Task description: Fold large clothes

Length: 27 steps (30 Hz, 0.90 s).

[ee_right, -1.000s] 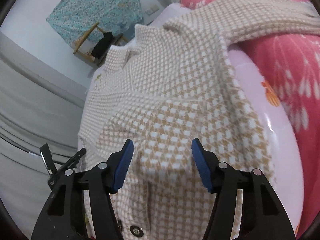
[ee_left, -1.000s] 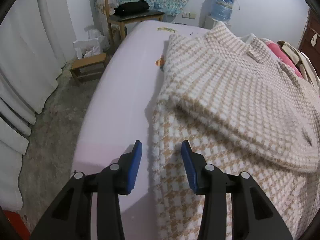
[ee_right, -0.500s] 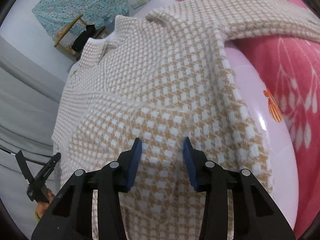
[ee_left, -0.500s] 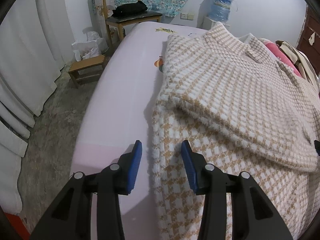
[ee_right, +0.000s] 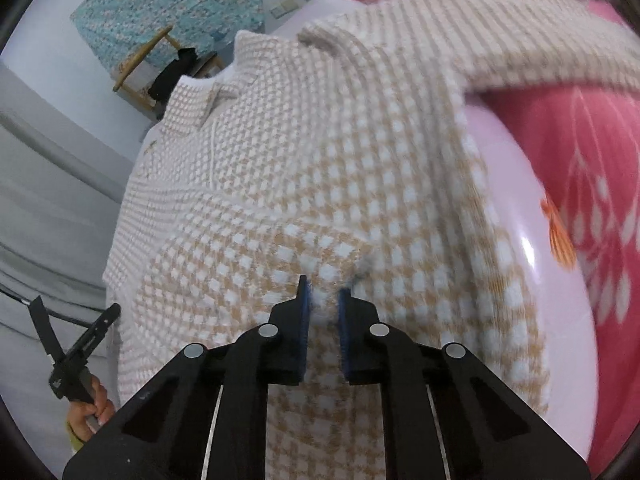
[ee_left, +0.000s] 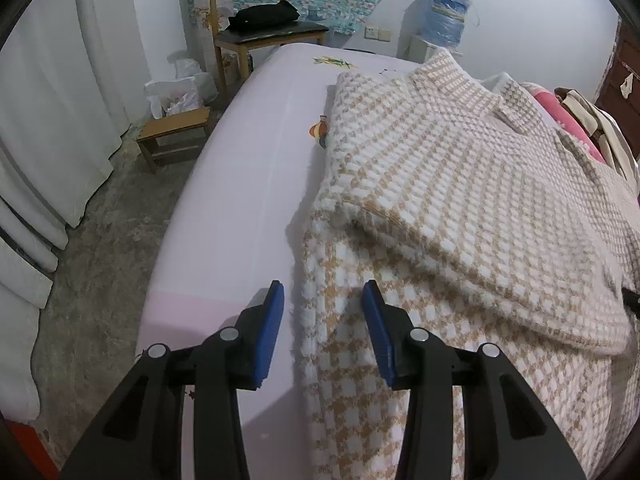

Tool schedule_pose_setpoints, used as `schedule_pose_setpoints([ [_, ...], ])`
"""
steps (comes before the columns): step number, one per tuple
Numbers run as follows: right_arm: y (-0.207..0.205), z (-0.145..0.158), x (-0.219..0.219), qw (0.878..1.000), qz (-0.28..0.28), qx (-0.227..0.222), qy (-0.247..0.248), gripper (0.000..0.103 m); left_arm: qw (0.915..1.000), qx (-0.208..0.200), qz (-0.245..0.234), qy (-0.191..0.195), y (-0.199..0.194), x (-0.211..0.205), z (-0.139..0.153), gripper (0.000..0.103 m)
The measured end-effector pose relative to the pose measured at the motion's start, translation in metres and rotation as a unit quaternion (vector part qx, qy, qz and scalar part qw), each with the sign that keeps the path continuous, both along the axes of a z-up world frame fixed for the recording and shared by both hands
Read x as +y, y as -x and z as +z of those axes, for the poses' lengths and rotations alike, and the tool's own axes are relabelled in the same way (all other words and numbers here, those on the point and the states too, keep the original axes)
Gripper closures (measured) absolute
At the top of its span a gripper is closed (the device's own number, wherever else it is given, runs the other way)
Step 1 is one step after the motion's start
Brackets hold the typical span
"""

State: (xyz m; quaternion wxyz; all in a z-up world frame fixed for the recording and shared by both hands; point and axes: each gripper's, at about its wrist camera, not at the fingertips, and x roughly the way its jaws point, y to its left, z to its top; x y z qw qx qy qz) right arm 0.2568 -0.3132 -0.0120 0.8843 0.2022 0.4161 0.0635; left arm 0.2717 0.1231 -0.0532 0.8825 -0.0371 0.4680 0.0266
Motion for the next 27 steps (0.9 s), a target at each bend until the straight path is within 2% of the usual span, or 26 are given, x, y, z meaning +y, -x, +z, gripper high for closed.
schedule_pose_setpoints([
  [3,-0.015,0.022,0.006,0.999,0.005,-0.028,0.032,0.094,1.0,-0.002,0.001,-0.005,-0.001,0.0,-0.001,0.063],
  [8,-0.068,0.08,0.034,0.992,0.038,-0.087,0.087,0.094,0.9999,-0.006,0.005,-0.014,0.0,-0.003,-0.002,0.062],
  [10,-0.086,0.11,0.052,0.985,0.054,-0.118,0.117,0.094,0.9999,-0.007,0.008,-0.013,0.0,-0.003,-0.002,0.062],
  [11,-0.092,0.135,0.066,0.977,0.06,-0.147,0.14,0.094,0.9998,-0.008,0.01,-0.014,0.0,-0.003,-0.002,0.061],
  [13,-0.086,0.172,0.081,0.964,0.06,-0.2,0.163,0.094,0.9998,-0.008,0.01,-0.015,0.0,-0.002,-0.002,0.061],
  [16,-0.072,0.201,0.08,0.954,0.05,-0.245,0.164,0.094,0.9998,-0.009,0.008,-0.016,0.002,-0.002,-0.002,0.061],
  [18,-0.071,0.195,0.066,0.959,0.037,-0.239,0.148,0.094,0.9998,-0.01,0.008,-0.016,0.002,-0.002,-0.002,0.061],
  [23,-0.102,0.129,0.028,0.986,0.025,-0.127,0.103,0.094,0.9998,-0.012,0.005,-0.017,0.002,-0.002,-0.003,0.061],
  [27,-0.114,0.112,0.02,0.988,0.013,-0.106,0.113,0.094,0.9998,-0.011,0.004,-0.017,0.002,-0.002,-0.003,0.061],
])
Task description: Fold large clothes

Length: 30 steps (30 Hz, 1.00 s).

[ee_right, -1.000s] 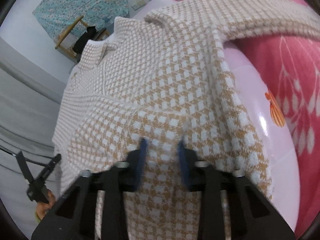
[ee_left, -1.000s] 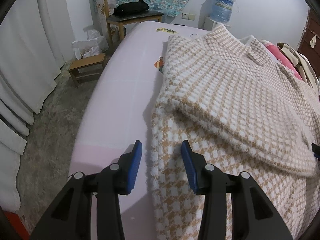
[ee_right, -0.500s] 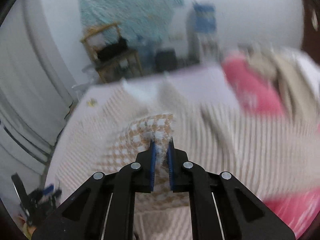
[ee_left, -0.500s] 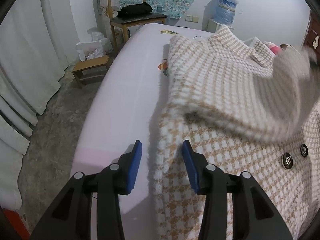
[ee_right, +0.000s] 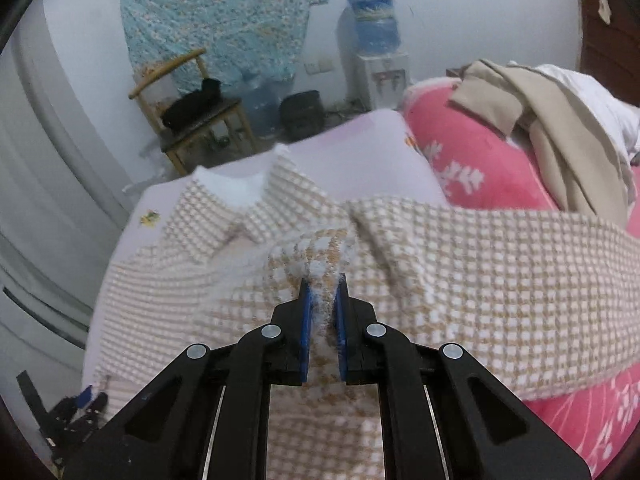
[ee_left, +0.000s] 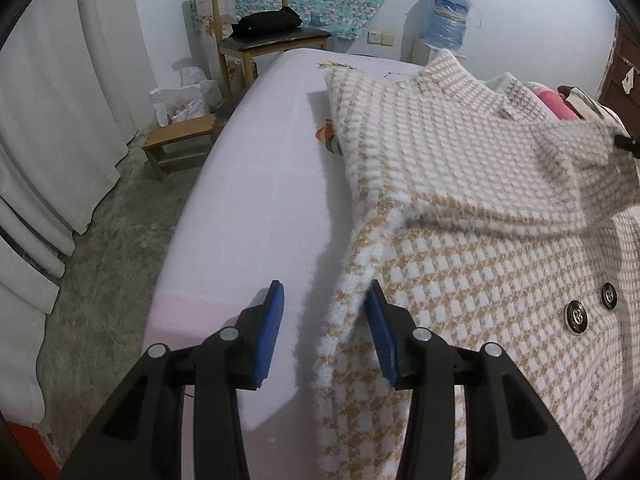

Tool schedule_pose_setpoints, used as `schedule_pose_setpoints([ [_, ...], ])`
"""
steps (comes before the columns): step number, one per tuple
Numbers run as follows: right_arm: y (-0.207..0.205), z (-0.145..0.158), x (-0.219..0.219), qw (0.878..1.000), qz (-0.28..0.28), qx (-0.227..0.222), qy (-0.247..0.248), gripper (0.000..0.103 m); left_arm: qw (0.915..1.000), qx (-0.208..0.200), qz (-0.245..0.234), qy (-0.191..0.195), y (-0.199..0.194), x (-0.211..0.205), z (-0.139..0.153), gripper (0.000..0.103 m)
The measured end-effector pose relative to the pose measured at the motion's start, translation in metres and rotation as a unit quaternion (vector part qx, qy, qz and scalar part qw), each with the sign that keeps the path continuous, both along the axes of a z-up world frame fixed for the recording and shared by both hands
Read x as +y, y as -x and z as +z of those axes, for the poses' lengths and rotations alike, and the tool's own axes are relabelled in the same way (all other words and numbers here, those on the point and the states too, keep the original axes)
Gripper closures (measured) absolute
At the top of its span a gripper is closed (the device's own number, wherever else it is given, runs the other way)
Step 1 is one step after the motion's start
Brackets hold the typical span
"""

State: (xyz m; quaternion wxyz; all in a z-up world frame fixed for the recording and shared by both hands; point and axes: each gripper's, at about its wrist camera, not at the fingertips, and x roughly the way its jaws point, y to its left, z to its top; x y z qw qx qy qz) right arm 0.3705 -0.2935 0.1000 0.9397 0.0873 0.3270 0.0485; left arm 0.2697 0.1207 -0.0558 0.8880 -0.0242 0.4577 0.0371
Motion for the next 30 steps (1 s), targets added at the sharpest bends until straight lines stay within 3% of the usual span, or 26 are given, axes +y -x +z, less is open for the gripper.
schedule_pose_setpoints([
  [5,-0.022,-0.021,-0.007,0.998,-0.023,0.037,0.055,0.083,1.0,-0.002,0.001,-0.001,0.001,0.0,0.0,0.061],
  [7,-0.026,-0.028,-0.014,0.994,-0.055,0.042,0.08,0.066,1.0,-0.001,0.0,-0.002,0.0,0.0,0.0,0.061],
  [8,-0.022,-0.028,-0.02,0.994,-0.067,0.037,0.076,0.065,1.0,-0.001,-0.001,-0.002,0.001,0.0,0.0,0.061],
  [12,0.005,-0.02,-0.026,0.998,-0.05,0.005,0.043,0.065,1.0,-0.002,-0.002,-0.004,0.001,0.0,-0.001,0.061],
  [15,0.024,-0.018,0.002,0.998,0.03,-0.011,0.051,0.065,1.0,-0.004,-0.003,-0.006,0.002,0.0,-0.001,0.061],
  [19,0.026,-0.038,0.046,0.99,0.122,0.008,0.074,0.065,1.0,-0.001,-0.003,-0.007,0.001,-0.001,0.0,0.061],
  [22,0.009,-0.058,0.063,0.988,0.132,0.035,0.077,0.068,1.0,-0.003,-0.003,-0.005,0.002,-0.001,0.0,0.061],
  [25,-0.017,-0.079,0.068,0.988,0.102,0.068,0.099,0.073,0.9999,-0.009,-0.006,-0.006,0.004,-0.001,-0.001,0.061],
  [30,-0.02,-0.065,0.07,0.99,0.076,0.072,0.092,0.075,0.9999,-0.012,-0.011,-0.005,0.004,0.0,-0.001,0.061],
])
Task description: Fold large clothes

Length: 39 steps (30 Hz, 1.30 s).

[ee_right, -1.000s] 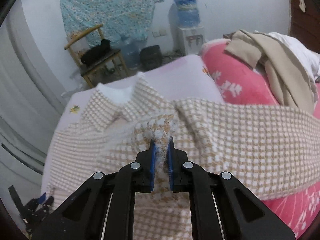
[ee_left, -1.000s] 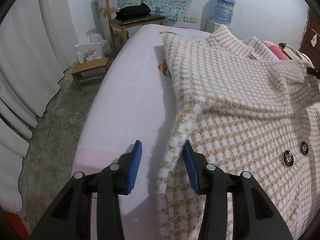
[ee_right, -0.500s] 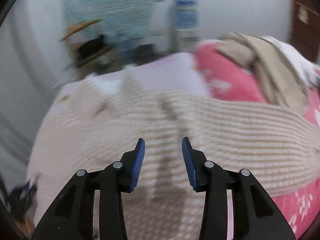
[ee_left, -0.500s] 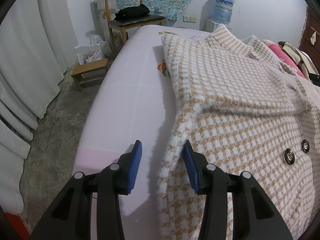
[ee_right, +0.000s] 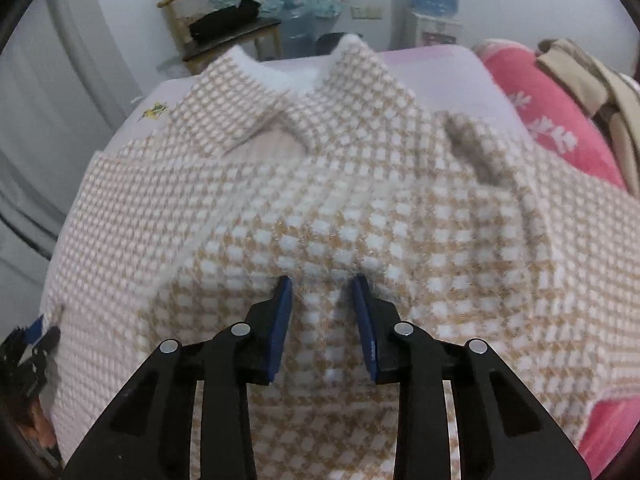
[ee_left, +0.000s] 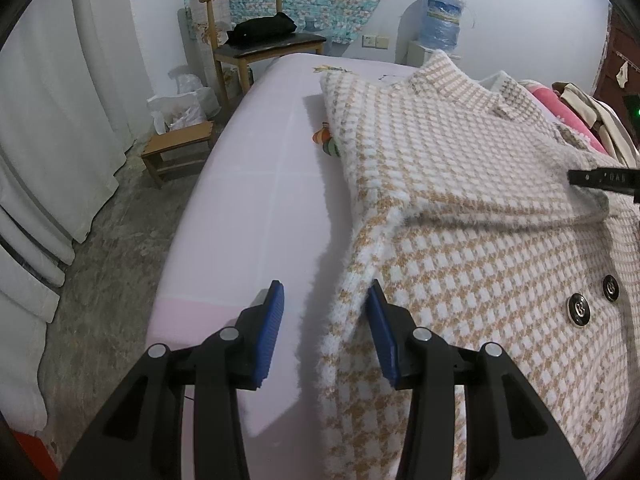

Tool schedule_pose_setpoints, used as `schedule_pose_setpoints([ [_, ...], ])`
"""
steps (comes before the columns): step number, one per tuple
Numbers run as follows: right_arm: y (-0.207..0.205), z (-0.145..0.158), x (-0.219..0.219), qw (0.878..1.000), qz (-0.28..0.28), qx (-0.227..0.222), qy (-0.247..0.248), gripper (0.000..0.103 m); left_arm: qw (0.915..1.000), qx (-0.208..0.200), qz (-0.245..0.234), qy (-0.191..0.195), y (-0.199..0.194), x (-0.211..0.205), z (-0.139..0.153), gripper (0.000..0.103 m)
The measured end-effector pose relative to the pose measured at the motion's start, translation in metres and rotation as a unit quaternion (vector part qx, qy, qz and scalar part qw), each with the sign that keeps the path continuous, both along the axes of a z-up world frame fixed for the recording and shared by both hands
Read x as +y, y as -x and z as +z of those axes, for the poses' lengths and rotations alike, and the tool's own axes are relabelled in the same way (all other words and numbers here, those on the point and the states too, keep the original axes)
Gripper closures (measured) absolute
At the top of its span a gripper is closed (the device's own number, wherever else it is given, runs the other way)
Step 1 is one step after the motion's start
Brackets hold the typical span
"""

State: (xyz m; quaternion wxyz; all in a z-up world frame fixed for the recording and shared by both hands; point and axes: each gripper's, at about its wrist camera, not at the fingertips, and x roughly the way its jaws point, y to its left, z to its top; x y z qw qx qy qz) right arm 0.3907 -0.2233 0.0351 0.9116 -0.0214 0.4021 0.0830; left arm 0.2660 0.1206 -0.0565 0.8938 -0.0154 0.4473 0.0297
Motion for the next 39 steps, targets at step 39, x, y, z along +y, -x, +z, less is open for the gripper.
schedule_pose_setpoints([
  [39,0.021,0.021,-0.001,1.0,0.012,-0.023,-0.015,0.048,0.9934,0.011,-0.106,0.044,-0.116,-0.033,0.048,0.051],
])
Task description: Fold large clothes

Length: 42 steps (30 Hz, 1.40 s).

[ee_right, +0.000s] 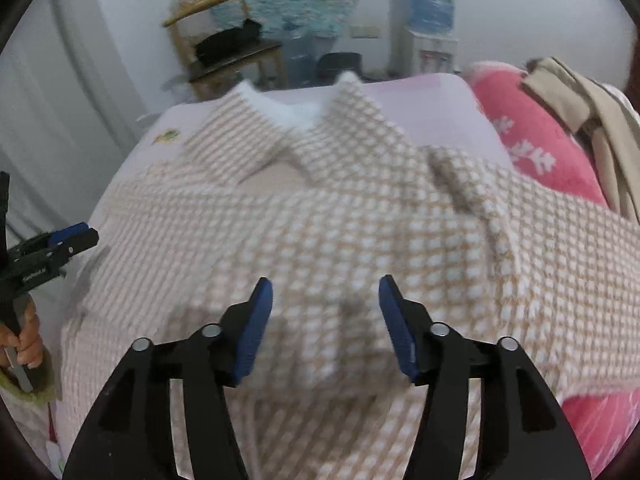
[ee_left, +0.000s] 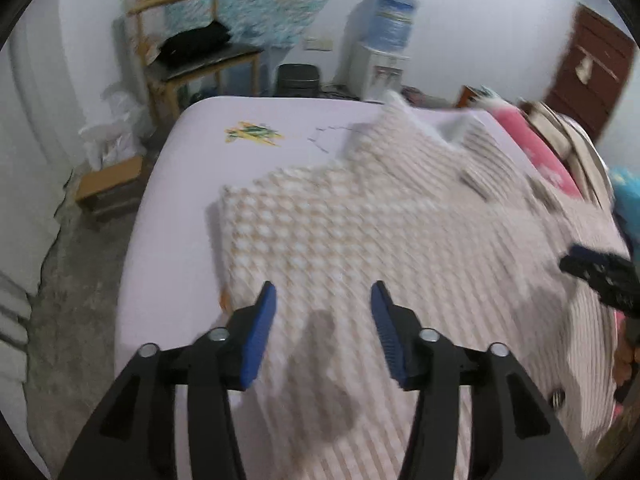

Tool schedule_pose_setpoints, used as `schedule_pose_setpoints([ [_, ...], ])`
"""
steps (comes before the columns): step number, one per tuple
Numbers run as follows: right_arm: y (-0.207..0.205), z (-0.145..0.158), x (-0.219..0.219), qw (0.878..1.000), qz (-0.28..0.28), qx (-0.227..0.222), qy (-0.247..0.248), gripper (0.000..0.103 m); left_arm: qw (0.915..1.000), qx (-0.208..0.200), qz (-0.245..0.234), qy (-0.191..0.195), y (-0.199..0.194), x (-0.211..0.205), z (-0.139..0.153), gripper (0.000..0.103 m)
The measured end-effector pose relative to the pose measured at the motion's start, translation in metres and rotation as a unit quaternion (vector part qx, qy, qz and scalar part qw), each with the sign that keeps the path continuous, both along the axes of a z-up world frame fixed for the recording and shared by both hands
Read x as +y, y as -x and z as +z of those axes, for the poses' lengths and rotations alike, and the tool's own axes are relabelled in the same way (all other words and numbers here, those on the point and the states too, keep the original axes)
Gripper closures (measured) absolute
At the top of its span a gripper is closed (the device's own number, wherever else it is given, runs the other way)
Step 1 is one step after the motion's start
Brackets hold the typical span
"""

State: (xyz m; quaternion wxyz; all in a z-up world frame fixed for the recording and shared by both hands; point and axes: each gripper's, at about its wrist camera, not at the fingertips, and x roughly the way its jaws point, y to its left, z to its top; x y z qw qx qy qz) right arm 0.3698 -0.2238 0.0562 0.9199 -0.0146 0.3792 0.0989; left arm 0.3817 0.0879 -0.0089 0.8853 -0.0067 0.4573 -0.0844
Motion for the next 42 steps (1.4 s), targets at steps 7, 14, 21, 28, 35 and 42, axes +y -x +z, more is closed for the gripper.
schedule_pose_setpoints([
  [7,0.011,-0.021,0.007,0.999,-0.022,0.043,0.02,0.048,0.9977,0.016,-0.016,-0.064,0.035,-0.023,-0.023,0.049],
  [14,0.127,0.002,-0.035,0.999,-0.037,-0.007,-0.039,0.033,0.9991,0.003,-0.023,-0.034,0.11,-0.005,0.004,0.042],
  [21,0.226,-0.033,-0.08,0.99,-0.091,0.023,-0.107,0.032,0.9987,0.039,-0.022,0.024,0.207,0.012,-0.01,0.04],
  [28,0.289,-0.06,-0.102,0.979,-0.121,0.043,-0.16,0.032,0.994,0.077,-0.03,0.072,0.287,0.016,-0.033,0.04],
  [35,0.328,-0.082,-0.11,0.977,-0.142,0.045,-0.154,0.032,0.991,0.098,-0.012,0.089,0.333,0.013,-0.052,0.04],
  [42,0.339,-0.096,-0.126,0.971,-0.147,0.05,-0.18,0.044,0.9867,0.102,0.007,0.126,0.347,0.01,-0.057,0.046],
])
